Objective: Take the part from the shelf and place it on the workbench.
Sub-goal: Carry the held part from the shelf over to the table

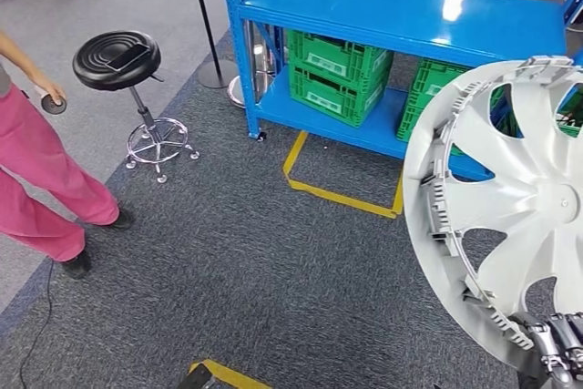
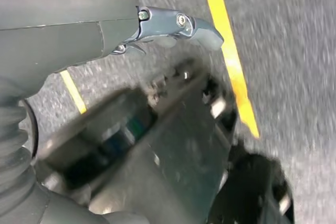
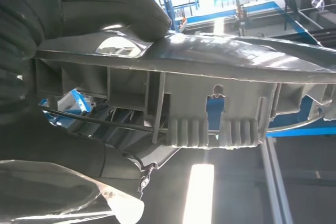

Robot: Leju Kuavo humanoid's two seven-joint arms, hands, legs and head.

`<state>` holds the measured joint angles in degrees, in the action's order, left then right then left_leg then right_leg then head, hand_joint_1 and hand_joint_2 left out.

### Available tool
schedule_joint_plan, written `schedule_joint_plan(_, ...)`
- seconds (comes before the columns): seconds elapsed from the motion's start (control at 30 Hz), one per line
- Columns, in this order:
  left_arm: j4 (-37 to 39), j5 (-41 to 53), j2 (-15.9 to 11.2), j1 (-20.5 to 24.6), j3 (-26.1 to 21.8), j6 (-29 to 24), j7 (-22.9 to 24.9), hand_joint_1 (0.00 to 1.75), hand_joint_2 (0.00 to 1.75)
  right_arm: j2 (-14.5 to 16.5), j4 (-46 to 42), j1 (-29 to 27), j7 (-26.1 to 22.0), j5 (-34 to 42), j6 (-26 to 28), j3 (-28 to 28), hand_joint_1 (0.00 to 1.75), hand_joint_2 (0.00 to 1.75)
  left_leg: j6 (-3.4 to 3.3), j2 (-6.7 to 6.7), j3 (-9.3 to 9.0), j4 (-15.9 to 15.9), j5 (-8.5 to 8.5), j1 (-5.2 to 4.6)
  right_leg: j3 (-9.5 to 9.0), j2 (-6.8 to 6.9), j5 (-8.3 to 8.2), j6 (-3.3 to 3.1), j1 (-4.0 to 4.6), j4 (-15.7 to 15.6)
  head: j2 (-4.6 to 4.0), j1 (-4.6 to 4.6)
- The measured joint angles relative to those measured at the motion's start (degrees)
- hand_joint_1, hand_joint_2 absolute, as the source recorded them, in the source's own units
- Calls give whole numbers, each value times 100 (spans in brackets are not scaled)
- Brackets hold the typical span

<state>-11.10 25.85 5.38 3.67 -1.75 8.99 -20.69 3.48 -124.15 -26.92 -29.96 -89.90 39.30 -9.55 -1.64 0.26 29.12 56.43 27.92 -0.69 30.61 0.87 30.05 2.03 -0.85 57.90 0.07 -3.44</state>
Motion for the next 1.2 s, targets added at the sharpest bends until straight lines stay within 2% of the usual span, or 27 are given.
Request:
schedule_joint_plan(0.07, 0, -7, 57, 4, -5, -108, -9, 0, 175, 0, -2, 1, 33, 1, 0, 1, 175, 175, -42, 5, 17, -88, -34, 25, 243, -38, 312, 36, 0, 473, 0, 21)
schedule_joint_plan(0.13, 0, -7, 126, -11, -6, -155, -14, 0, 175, 0, -1, 1, 52, -1, 0, 2, 175, 175, -64, 5, 76, -67, -57, 20, 559, -65, 637, 72, -2, 1199, 0, 31)
schedule_joint_plan(0.17, 0, -6, 150, -22, -5, -169, -14, 0, 175, 0, 0, -5, 67, -2, 0, 2, 175, 175, -63, 6, 103, -45, -64, 18, 656, -66, 685, 90, -5, 1427, 0, 32)
schedule_joint_plan(0.2, 0, -5, 167, -28, -4, -177, -14, 0, 175, 0, 1, -11, 85, -2, 0, 2, 175, 175, -60, 8, 129, -17, -68, 20, 653, -66, 623, 105, -12, 1448, 0, 32)
schedule_joint_plan(0.23, 0, -4, 177, -30, -5, -169, -15, 0, 175, 0, 2, -15, 109, -2, 0, 3, 175, 175, -55, 6, 155, 18, -69, 25, 544, -65, 467, 117, -24, 1253, 0, 33)
schedule_joint_plan(0.27, 0, 1, 177, -27, -6, -131, -18, 0, 175, 0, 3, -15, 131, -2, 0, 3, 175, 175, -42, 3, 180, 61, -63, 31, 350, -65, 276, 129, -42, 886, 0, 33)
schedule_joint_plan(0.3, 0, 7, 164, -22, -6, -70, -24, 0, 175, 0, 4, -8, 151, -3, 0, 4, 175, 175, -19, -1, 209, 104, -56, 25, 161, -68, 156, 141, -48, 522, 0, 34)
schedule_joint_plan(0.33, 0, 21, 144, -15, -6, 9, -32, 0, 175, 0, 5, -2, 177, -2, 0, 5, 175, 175, 9, -8, 243, 158, -47, 18, 17, -79, 84, 124, -52, 244, 0, 39)
schedule_joint_plan(0.37, 0, 35, 115, -11, -6, 83, -43, 0, 175, 0, 7, -1, 206, -2, 0, 5, 175, 175, 43, -13, 277, 199, -47, 8, -55, -89, 70, 96, -48, 95, 0, 40)
schedule_joint_plan(0.47, 0, 55, 45, -16, -4, 157, -62, 0, 175, 0, 9, -21, 314, -2, 0, 4, 175, 175, 120, -22, 346, 253, -75, 9, -31, -95, 33, -44, -30, 81, 0, 39)
schedule_joint_plan(0.5, 0, 56, 32, -18, -4, 157, -66, 0, 175, 0, 9, -24, 344, -2, 0, 4, 175, 175, 146, -23, 371, 304, -24, 16, -16, -88, 8, -86, -33, 78, 0, 34)
schedule_joint_plan(0.57, 0, 60, 18, -18, -4, 160, -80, 0, 175, 0, 9, -22, 394, -1, 0, 4, 175, 175, 205, -26, 535, 714, 286, 34, 26, -68, -36, -157, -44, 69, 0, 14)
schedule_joint_plan(0.63, 0, 63, 14, -23, -4, 176, -94, 0, 175, 0, 9, -22, 420, 1, 0, 4, 175, 175, 243, -26, 820, 1468, 696, 50, 86, -59, -70, -191, -34, 71, 0, -1)
schedule_joint_plan(0.67, 0, 64, 12, -26, -4, 188, -101, 0, 175, 0, 9, -23, 424, 1, 0, 4, 175, 175, 245, -26, 916, 1753, 806, 54, 112, -57, -86, -198, -27, 73, 0, -2)
schedule_joint_plan(0.7, 0, 63, 12, -29, -4, 192, -107, 0, 175, 0, 9, -24, 431, 1, 0, 4, 175, 175, 237, -26, 922, 1850, 805, 53, 131, -56, -100, -199, -21, 74, 0, -2)
schedule_joint_plan(0.73, 0, 60, 16, -31, -6, 176, -117, 0, 175, 0, 9, -24, 439, 0, 0, 4, 175, 175, 218, -26, 824, 1720, 696, 51, 139, -57, -112, -196, -16, 74, 0, -2)
schedule_joint_plan(0.8, 0, 49, 27, -30, -9, 103, -139, 0, 175, 0, 9, -22, 462, 0, 0, 7, 175, 175, 138, -26, 401, 960, 326, 30, 134, -56, -127, -186, -7, 72, 0, 1)
schedule_joint_plan(0.87, 0, 42, 50, -26, -13, 21, -152, 0, 175, 0, 9, -19, 495, 0, 0, 11, 175, 175, 51, -25, 93, 324, 128, -8, 151, -51, -151, -143, -1, 76, 0, -3)
schedule_joint_plan(0.97, 0, 46, 103, -38, -15, -35, -151, 0, 175, 0, 9, -18, 545, -1, 0, 16, 175, 175, -5, -25, 71, 136, 105, -23, 213, -32, -206, -34, -7, 68, 0, -16)
schedule_joint_plan(1.03, 0, 51, 137, -50, -15, -36, -146, 0, 175, -7, 10, -18, 549, -1, 0, 17, 175, 175, -42, -18, 76, 48, 30, 5, 304, -44, -94, 18, -8, 201, 0, -4)
schedule_joint_plan(1.07, 0, 54, 155, -50, -15, -35, -140, 0, 175, -11, 11, -13, 546, -1, 0, 19, 175, 175, -61, -14, 80, 12, -4, 18, 409, -56, 53, 37, -8, 422, 0, 3)
schedule_joint_plan(1.13, 0, 57, 179, -47, -15, -28, -125, 0, 175, -20, 14, -8, 540, -2, 0, 25, 175, 175, -91, -7, 122, 10, -31, 8, 713, -73, 425, 72, -14, 1126, 0, 13)
schedule_joint_plan(1.17, 0, 58, 186, -49, -15, -24, -113, 0, 175, -21, 19, -10, 538, -3, 0, 28, 175, 175, -93, -4, 141, 18, -38, 2, 836, -74, 542, 89, -17, 1432, 0, 12)
schedule_joint_plan(1.2, 0, 58, 189, -53, -15, -18, -104, 0, 175, -23, 27, -13, 537, -3, 0, 30, 175, 175, -94, -3, 155, 26, -45, -2, 875, -74, 560, 100, -19, 1571, 0, 11)
